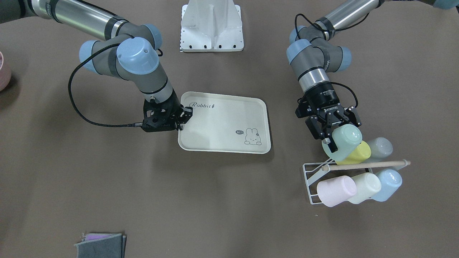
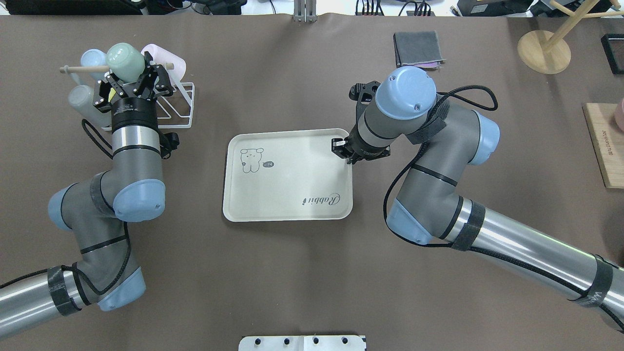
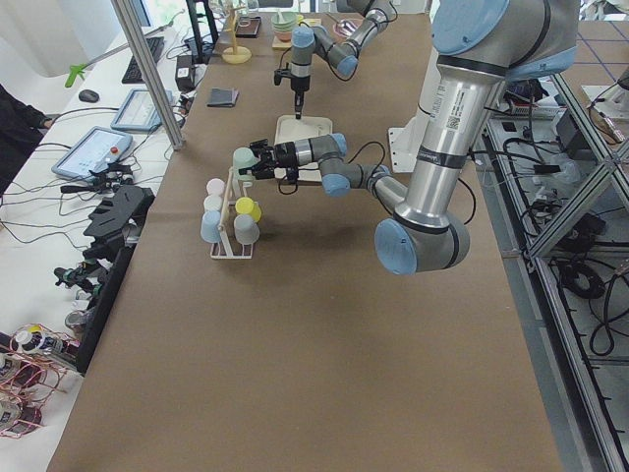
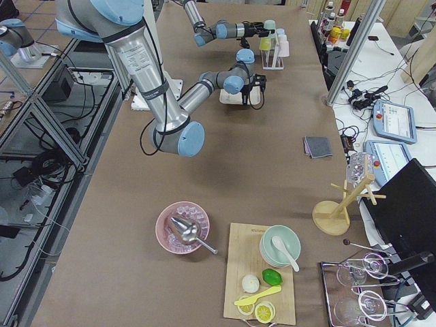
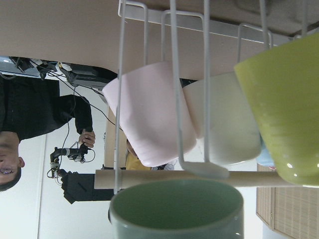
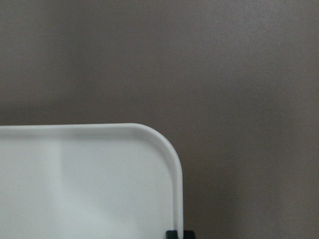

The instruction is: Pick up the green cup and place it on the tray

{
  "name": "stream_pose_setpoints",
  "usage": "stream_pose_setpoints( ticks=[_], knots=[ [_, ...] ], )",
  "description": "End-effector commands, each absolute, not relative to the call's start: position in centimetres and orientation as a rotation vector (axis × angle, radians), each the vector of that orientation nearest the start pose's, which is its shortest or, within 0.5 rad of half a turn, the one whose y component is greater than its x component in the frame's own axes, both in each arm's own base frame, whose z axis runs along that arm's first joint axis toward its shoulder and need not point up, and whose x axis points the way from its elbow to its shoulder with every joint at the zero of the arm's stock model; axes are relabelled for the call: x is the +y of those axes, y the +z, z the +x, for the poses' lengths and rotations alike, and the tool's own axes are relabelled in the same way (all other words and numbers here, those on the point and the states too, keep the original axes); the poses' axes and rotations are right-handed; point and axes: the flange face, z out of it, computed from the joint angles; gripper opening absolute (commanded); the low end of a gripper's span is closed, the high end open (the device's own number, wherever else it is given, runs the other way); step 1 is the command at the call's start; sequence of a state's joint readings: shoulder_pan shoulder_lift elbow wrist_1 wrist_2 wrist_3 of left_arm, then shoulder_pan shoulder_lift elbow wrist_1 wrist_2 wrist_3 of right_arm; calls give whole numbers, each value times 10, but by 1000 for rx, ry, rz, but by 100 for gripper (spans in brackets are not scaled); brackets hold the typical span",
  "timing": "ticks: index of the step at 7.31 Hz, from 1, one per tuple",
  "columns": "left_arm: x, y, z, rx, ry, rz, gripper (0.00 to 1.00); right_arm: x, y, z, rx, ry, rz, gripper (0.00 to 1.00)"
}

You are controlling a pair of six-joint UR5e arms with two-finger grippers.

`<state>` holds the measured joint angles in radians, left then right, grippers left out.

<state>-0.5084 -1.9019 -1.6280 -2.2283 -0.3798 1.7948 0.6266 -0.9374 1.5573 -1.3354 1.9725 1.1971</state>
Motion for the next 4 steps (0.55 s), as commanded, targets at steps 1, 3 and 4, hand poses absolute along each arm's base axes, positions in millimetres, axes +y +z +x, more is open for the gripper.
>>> stream_pose_setpoints(
  ticks=[1,3,4],
  knots=[
    [-474,350,377,-1558,1625,568,2,-488,268,-523,-907,60,68,0],
    [-479,332,351,-1604,1600,547,3,-488,275,-524,-898,60,63,0],
    [-482,323,336,-1611,1579,557,3,-488,278,-526,-894,60,60,0]
  ],
)
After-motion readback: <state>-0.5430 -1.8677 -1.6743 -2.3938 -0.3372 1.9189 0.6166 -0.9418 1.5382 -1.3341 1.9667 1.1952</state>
